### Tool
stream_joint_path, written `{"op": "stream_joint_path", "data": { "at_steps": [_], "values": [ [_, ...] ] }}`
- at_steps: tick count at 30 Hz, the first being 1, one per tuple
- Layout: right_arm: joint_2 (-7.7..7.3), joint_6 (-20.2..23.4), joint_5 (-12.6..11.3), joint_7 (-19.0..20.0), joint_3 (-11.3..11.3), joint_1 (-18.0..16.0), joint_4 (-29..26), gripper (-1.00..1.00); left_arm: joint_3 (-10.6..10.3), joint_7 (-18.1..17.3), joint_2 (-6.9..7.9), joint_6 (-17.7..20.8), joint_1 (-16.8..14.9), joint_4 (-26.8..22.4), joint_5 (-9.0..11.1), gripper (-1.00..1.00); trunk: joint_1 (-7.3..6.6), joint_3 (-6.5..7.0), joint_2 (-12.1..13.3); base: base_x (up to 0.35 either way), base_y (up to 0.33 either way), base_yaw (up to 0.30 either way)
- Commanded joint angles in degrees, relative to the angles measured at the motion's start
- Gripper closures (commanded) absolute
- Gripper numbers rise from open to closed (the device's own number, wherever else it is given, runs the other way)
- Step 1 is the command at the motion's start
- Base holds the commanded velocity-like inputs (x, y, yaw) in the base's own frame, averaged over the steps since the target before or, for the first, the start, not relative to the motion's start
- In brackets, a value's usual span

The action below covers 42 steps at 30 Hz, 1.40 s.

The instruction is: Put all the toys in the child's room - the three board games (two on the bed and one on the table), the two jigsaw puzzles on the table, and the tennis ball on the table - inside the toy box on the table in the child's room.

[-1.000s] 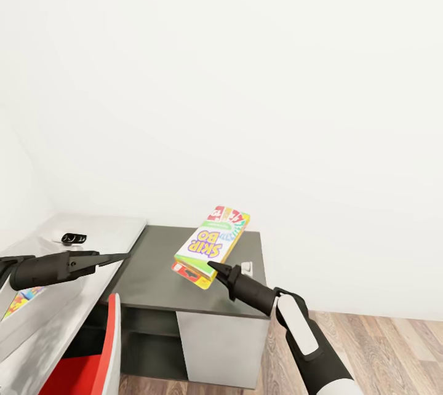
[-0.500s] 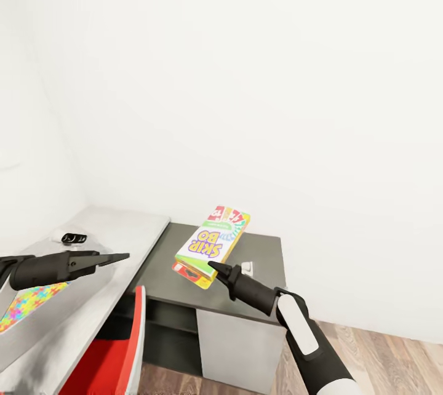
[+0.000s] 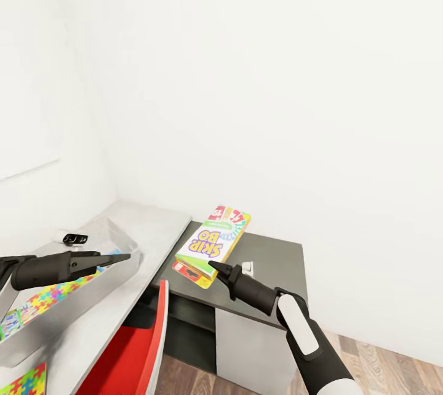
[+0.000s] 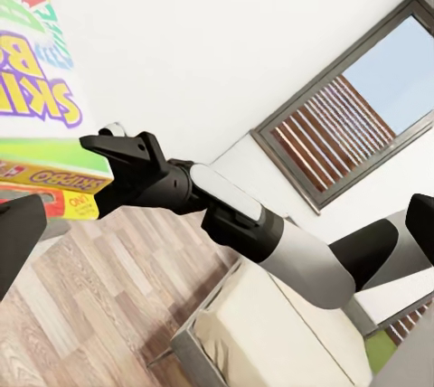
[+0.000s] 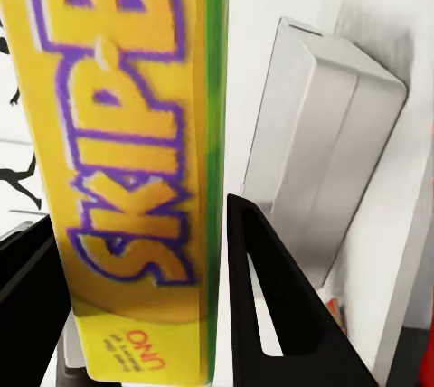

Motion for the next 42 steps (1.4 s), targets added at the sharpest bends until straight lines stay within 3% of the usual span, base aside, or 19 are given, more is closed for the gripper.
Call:
{"op": "stream_joint_path", "data": {
  "at_steps": [1,24,42],
  "values": [
    [0.02,0.24,0.02,0.13,-0.06,-0.04,-0.01,1.00,-0.04,-0.21,0.02,0.61,-0.04,0.00,-0.01,-1.00,-0.21,0.09,0.34,0.000,0.000,0.032],
    [0.02,-0.09,0.02,-0.21,-0.32,-0.04,-0.03,1.00,-0.16,-0.21,-0.04,0.61,-0.04,0.01,-0.03,-1.00,-5.26,4.22,9.56,0.000,0.000,0.010],
    [0.02,-0.18,0.11,-0.27,-0.36,-0.05,0.01,1.00,-0.16,-0.21,-0.17,0.61,-0.04,0.14,-0.43,-1.00,-8.78,7.09,15.98,0.000,0.000,0.273]
  ]
}}
